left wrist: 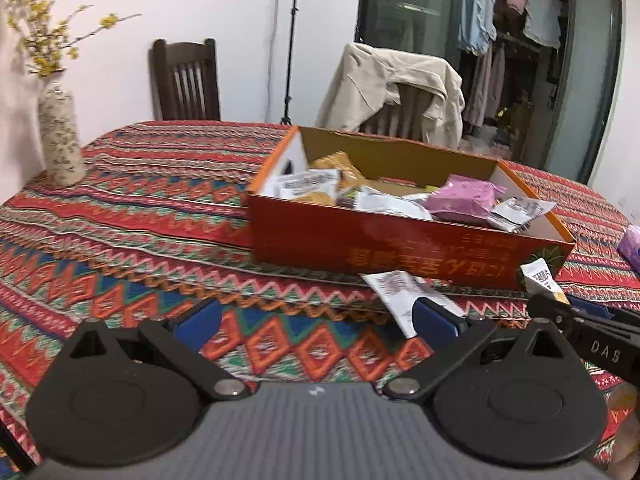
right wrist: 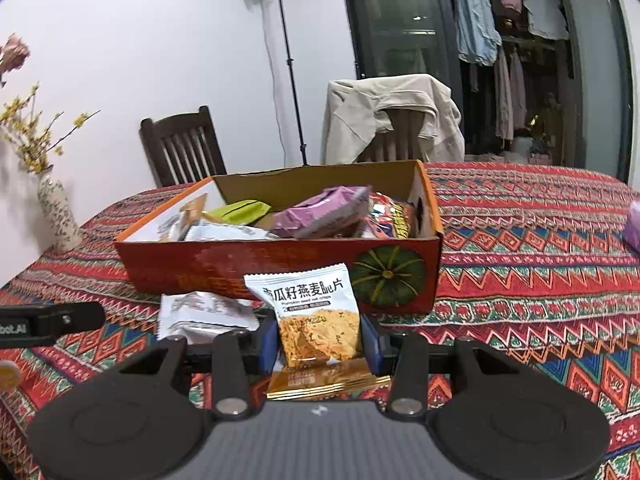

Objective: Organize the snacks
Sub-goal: 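Grasp the seed-crisp packet with the right tool, then grasp a white packet with the left tool while the right holds its packet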

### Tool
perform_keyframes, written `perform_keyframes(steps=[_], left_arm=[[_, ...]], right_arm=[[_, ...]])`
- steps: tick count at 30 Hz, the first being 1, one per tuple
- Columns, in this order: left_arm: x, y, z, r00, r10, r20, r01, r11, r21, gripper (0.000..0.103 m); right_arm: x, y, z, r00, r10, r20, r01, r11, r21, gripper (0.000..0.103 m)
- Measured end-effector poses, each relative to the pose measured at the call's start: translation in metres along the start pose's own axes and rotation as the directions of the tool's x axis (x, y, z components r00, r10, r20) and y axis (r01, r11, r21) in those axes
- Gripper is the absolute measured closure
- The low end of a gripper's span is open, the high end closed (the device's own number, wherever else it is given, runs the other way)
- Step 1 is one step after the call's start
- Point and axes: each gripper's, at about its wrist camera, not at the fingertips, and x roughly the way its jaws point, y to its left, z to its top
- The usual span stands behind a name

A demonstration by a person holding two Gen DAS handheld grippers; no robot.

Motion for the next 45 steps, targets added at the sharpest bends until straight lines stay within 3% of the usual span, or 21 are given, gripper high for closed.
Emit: perform_keyframes(steps=[12, 14, 16, 17, 19, 23, 31, 36, 45], left_arm=[[0.063, -0.048, 0.008, 0.995, 0.016, -0.095, -0.013, 0.999, 0.033, 0.001], [0.069, -0.051, 0.007, 0.994, 0.011, -0.106, -0.008, 1.0, 0.029, 0.009], [0.074, -0.054, 0.005, 0.993, -0.005, -0.121, 0.008, 1.0, 0.023, 0.027], [0.076, -0.054, 0.005, 0.992, -0.021, -0.127, 0.023, 1.0, 0.019, 0.031], [0.076, -0.055, 0.004, 0.99, -0.058, -0.125, 0.06, 0.998, 0.016, 0.055], [0.069, -0.053, 0.005, 0.989, -0.107, -0.097, 0.109, 0.994, 0.011, 0.075], [0.05, -0.041, 0.007, 0.986, -0.157, -0.062, 0.157, 0.988, -0.01, 0.085], [0.027, -0.032, 0.011, 0.984, -0.178, -0.007, 0.178, 0.984, 0.025, 0.089], [-0.01, -0.019, 0.034, 0.961, -0.244, 0.128, 0.239, 0.97, 0.053, 0.09]], right_arm=[[-0.005, -0.02, -0.003, 0.999, -0.013, 0.048, 0.009, 0.996, 0.093, 0.062], [-0.006, -0.02, -0.003, 0.998, -0.018, 0.054, 0.013, 0.996, 0.092, 0.062], [-0.006, -0.019, -0.004, 0.998, -0.023, 0.057, 0.018, 0.996, 0.089, 0.062], [-0.006, -0.018, -0.004, 0.998, -0.028, 0.058, 0.023, 0.996, 0.085, 0.062], [-0.006, -0.017, -0.004, 0.998, -0.034, 0.059, 0.029, 0.996, 0.079, 0.061], [-0.006, -0.016, -0.005, 0.997, -0.038, 0.06, 0.033, 0.997, 0.07, 0.061], [-0.005, -0.01, -0.007, 0.998, -0.032, 0.062, 0.03, 0.999, 0.037, 0.061], [-0.007, -0.002, -0.006, 0.998, -0.02, 0.059, 0.02, 1.0, 0.005, 0.061], [-0.033, 0.019, 0.017, 0.992, 0.007, 0.124, -0.003, 0.999, -0.033, 0.061]])
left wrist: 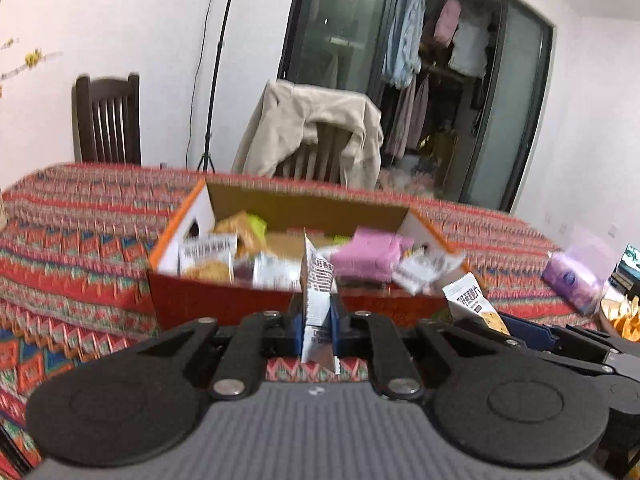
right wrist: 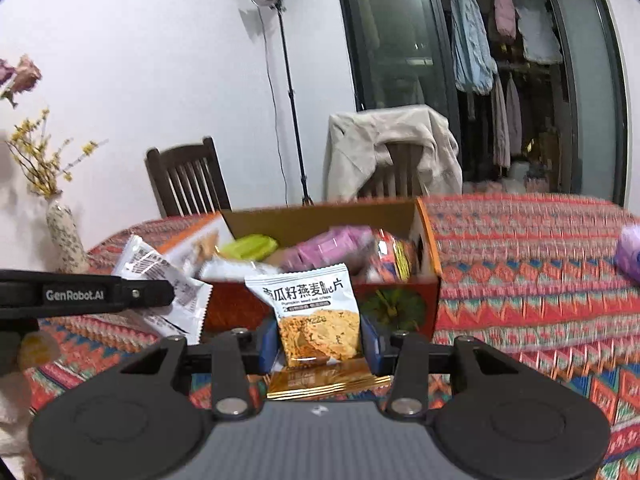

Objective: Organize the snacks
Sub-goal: 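Grasp a white packet with the left tool while the right holds its packet, then carry both packets over the box and open both tools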

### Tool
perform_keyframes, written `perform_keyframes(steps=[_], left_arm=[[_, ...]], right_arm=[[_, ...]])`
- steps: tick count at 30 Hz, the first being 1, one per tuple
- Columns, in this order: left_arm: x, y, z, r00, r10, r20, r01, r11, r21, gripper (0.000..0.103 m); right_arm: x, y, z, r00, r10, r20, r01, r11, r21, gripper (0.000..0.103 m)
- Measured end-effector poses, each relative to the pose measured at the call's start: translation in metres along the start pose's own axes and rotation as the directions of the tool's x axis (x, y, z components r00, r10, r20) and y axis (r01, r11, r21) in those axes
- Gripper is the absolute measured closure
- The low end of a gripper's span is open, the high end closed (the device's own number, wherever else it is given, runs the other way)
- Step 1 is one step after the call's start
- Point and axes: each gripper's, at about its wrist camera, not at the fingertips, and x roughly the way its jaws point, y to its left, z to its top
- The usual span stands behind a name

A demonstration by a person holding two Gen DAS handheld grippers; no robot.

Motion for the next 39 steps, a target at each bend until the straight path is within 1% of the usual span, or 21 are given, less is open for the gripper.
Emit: perform_keyframes(steps=[4, 10, 14, 17, 21, 24, 27, 29, 35, 36, 37, 38, 39], left_arm=[[-0.002, 0.002, 0.019, 0.999, 0.008, 0.054, -0.008, 1.0, -0.004, 0.09], [0.008, 0.006, 0.045, 0.993, 0.034, 0.117, -0.032, 0.999, -0.019, 0.09], [0.021, 0.01, 0.055, 0.989, 0.052, 0.139, -0.047, 0.998, -0.041, 0.09], [0.037, 0.017, 0.059, 0.988, 0.067, 0.137, -0.057, 0.996, -0.073, 0.09], [0.059, 0.024, 0.063, 0.984, 0.095, 0.149, -0.082, 0.992, -0.091, 0.09], [0.074, 0.03, 0.058, 0.98, 0.111, 0.167, -0.096, 0.991, -0.096, 0.09], [0.09, 0.034, 0.05, 0.985, 0.107, 0.133, -0.097, 0.992, -0.079, 0.09], [0.093, 0.034, 0.048, 0.985, 0.111, 0.135, -0.103, 0.992, -0.067, 0.09], [0.098, 0.032, 0.042, 0.984, 0.114, 0.136, -0.109, 0.993, -0.048, 0.09], [0.098, 0.033, 0.041, 0.983, 0.121, 0.137, -0.115, 0.992, -0.051, 0.088], [0.097, 0.034, 0.04, 0.983, 0.124, 0.138, -0.118, 0.992, -0.047, 0.079], [0.097, 0.035, 0.04, 0.983, 0.121, 0.142, -0.115, 0.992, -0.048, 0.072], [0.095, 0.036, 0.04, 0.982, 0.119, 0.15, -0.111, 0.992, -0.057, 0.047]], right_arm=[[0.001, 0.008, 0.021, 0.999, -0.017, 0.044, 0.018, 1.0, -0.021, 0.061], [0.023, 0.012, 0.049, 0.997, -0.038, 0.065, 0.039, 0.999, -0.005, 0.061], [0.043, 0.015, 0.064, 0.996, -0.064, 0.069, 0.065, 0.998, -0.007, 0.061], [0.058, 0.017, 0.07, 0.994, -0.083, 0.078, 0.083, 0.997, -0.002, 0.061], [0.081, 0.015, 0.071, 0.991, -0.103, 0.082, 0.103, 0.995, 0.006, 0.061], [0.095, 0.012, 0.063, 0.99, -0.112, 0.091, 0.11, 0.994, 0.028, 0.061], [0.106, 0.01, 0.053, 0.989, -0.12, 0.083, 0.119, 0.993, 0.014, 0.061], [0.11, 0.009, 0.052, 0.99, -0.113, 0.082, 0.113, 0.994, 0.01, 0.061], [0.118, 0.011, 0.047, 0.989, -0.132, 0.064, 0.133, 0.991, -0.012, 0.061], [0.119, 0.01, 0.047, 0.989, -0.134, 0.061, 0.135, 0.991, -0.013, 0.06], [0.118, 0.009, 0.047, 0.989, -0.135, 0.06, 0.136, 0.991, -0.012, 0.06], [0.118, 0.008, 0.046, 0.989, -0.136, 0.06, 0.137, 0.991, -0.008, 0.057], [0.118, 0.008, 0.045, 0.989, -0.133, 0.056, 0.134, 0.991, -0.003, 0.043]])
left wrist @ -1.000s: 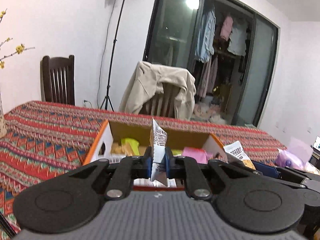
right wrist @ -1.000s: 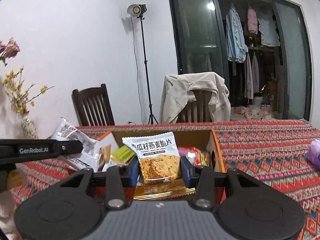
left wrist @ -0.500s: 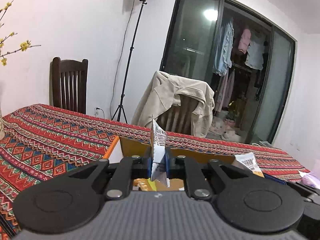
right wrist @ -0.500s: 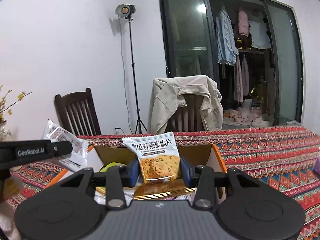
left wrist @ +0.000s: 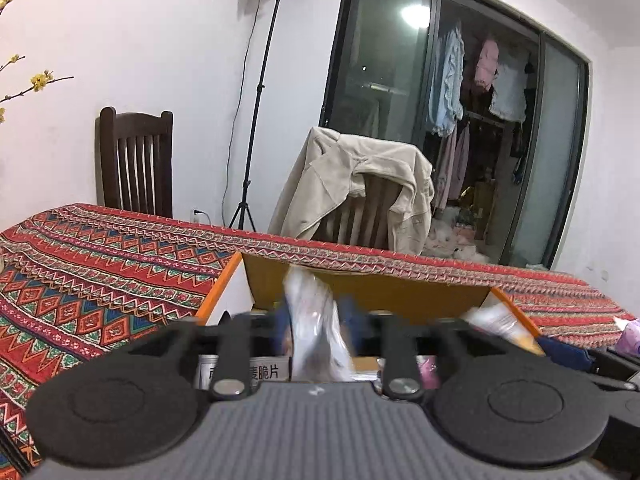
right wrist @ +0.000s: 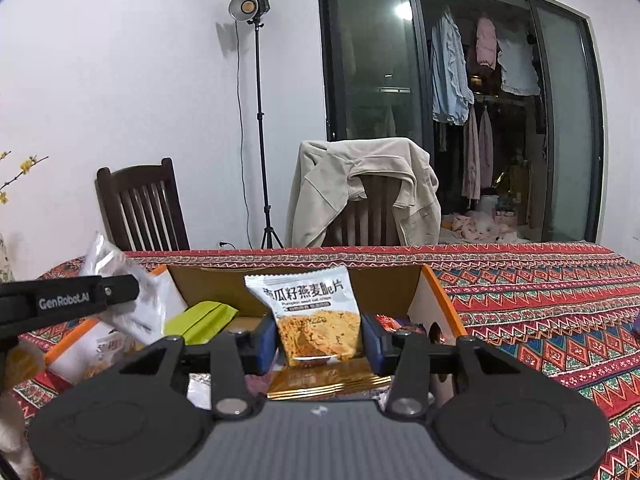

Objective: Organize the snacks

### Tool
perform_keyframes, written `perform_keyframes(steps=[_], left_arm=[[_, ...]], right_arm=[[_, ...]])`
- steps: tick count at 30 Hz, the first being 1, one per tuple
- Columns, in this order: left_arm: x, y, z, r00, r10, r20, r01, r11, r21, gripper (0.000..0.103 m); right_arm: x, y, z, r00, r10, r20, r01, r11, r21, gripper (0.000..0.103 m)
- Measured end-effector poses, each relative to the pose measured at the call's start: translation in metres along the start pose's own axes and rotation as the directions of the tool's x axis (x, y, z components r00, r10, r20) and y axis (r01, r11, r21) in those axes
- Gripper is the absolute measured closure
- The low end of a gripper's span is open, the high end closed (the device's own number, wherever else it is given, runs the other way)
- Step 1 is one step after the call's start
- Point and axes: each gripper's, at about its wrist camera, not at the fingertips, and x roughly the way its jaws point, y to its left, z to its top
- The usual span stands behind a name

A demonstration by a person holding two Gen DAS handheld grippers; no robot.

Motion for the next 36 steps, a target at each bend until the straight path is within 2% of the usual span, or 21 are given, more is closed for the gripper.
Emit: perform_keyframes(steps=[1, 2, 3, 4, 6, 15, 22, 27, 31, 36], left_arm=[[-0.002, 0.001, 0.0, 1.0, 0.007, 0.013, -0.007, 1.0, -0.009, 0.022], [-0.004, 0.002, 0.0, 0.999, 0.024, 0.028, -0.023, 1.0, -0.013, 0.013], [-0.007, 0.003, 0.0, 0.998, 0.036, 0.045, -0.035, 0.999, -0.016, 0.002], [-0.009, 0.005, 0.0, 0.998, 0.031, 0.057, -0.029, 0.999, -0.023, 0.0], [-0.01, 0.007, 0.001, 0.998, 0.018, 0.055, -0.016, 0.999, -0.039, 0.0], [-0.017, 0.009, 0.008, 0.998, 0.04, 0.042, -0.038, 0.998, -0.048, 0.0], [-0.064, 0.007, 0.025, 0.998, 0.026, 0.064, -0.023, 0.999, -0.041, 0.0], [-0.103, 0.02, 0.03, 0.995, 0.039, 0.089, -0.036, 0.998, -0.042, 0.0], [-0.132, 0.026, 0.026, 0.995, 0.011, 0.099, -0.008, 1.0, -0.029, 0.0], [-0.16, 0.026, 0.005, 0.996, -0.031, 0.08, 0.032, 0.999, -0.015, 0.0]], right_arm=[[0.0, -0.001, 0.0, 1.0, 0.003, -0.005, -0.003, 1.0, 0.008, 0.036], [0.0, -0.002, -0.001, 1.0, 0.004, -0.001, -0.004, 1.0, 0.016, 0.022], [-0.001, -0.003, -0.001, 1.0, 0.003, 0.003, -0.003, 1.0, 0.019, 0.014], [-0.002, -0.003, -0.001, 1.0, 0.002, 0.008, -0.002, 1.0, 0.021, 0.011], [-0.004, -0.004, -0.001, 1.0, 0.009, 0.013, -0.01, 1.0, 0.028, 0.0], [-0.01, -0.004, -0.004, 1.0, -0.006, 0.011, 0.006, 1.0, 0.016, 0.0], [-0.03, -0.001, 0.004, 0.999, 0.01, 0.037, -0.01, 1.0, 0.001, 0.0], [-0.06, 0.007, 0.02, 0.999, 0.013, 0.031, -0.013, 1.0, -0.001, 0.0], [-0.099, 0.01, 0.028, 0.996, 0.06, 0.068, -0.059, 0.998, -0.024, 0.0], [-0.139, 0.011, 0.021, 0.992, 0.094, 0.089, -0.089, 0.995, -0.053, 0.0]])
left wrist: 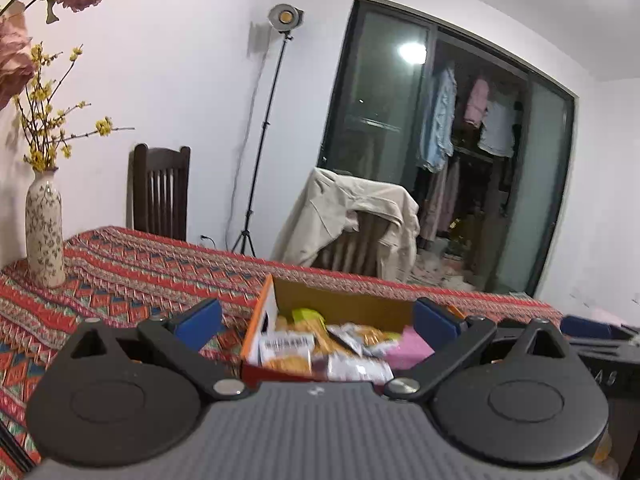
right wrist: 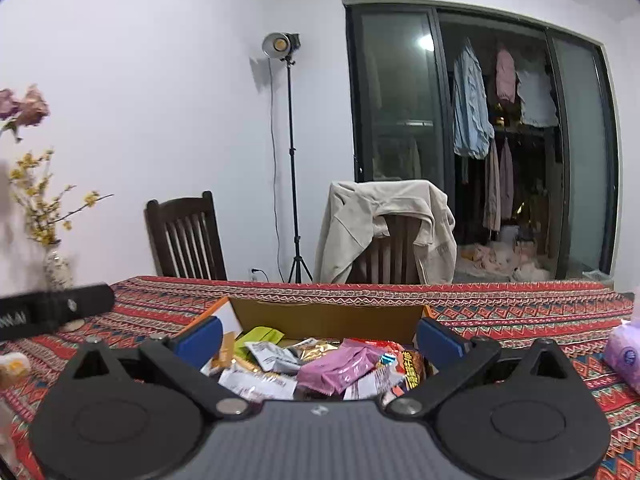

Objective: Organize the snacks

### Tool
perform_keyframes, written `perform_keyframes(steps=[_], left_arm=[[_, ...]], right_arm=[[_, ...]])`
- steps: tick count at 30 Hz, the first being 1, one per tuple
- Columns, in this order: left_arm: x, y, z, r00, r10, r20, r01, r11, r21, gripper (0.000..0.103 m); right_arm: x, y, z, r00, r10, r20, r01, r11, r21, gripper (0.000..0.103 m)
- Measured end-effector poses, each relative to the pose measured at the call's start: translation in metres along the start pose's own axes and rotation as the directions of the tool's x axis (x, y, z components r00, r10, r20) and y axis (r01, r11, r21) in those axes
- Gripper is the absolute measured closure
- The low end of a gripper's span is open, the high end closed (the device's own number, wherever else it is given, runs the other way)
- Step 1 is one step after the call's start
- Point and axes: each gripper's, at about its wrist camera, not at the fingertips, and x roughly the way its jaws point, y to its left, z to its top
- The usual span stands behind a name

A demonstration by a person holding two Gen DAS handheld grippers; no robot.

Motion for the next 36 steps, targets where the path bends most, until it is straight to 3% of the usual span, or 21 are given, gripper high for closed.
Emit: perform_keyframes(steps=[8, 21, 36], left_arm=[[-0.039, -0.004, -0.039, 0.999, -0.034, -0.036, 0.036, 0.997, 0.071, 0.0], [-0.052, -0.004, -0.099, 0.982, -0.063, -0.179, 0.082, 0.992, 0.101, 0.0], [-0.055, 0.0, -0.102, 0.981, -0.053, -0.185, 0.071, 0.993, 0.092, 0.0]], right_arm=[[-0.043, -0.003, -0.038, 0.999, 0.022, -0.038, -0.021, 0.999, 0.037, 0.0], [-0.067, -0.004, -0.089, 0.991, 0.045, -0.129, -0.038, 0.998, 0.05, 0.0], [-0.073, -0.006, -0.099, 0.987, 0.026, -0.158, -0.017, 0.998, 0.059, 0.0]])
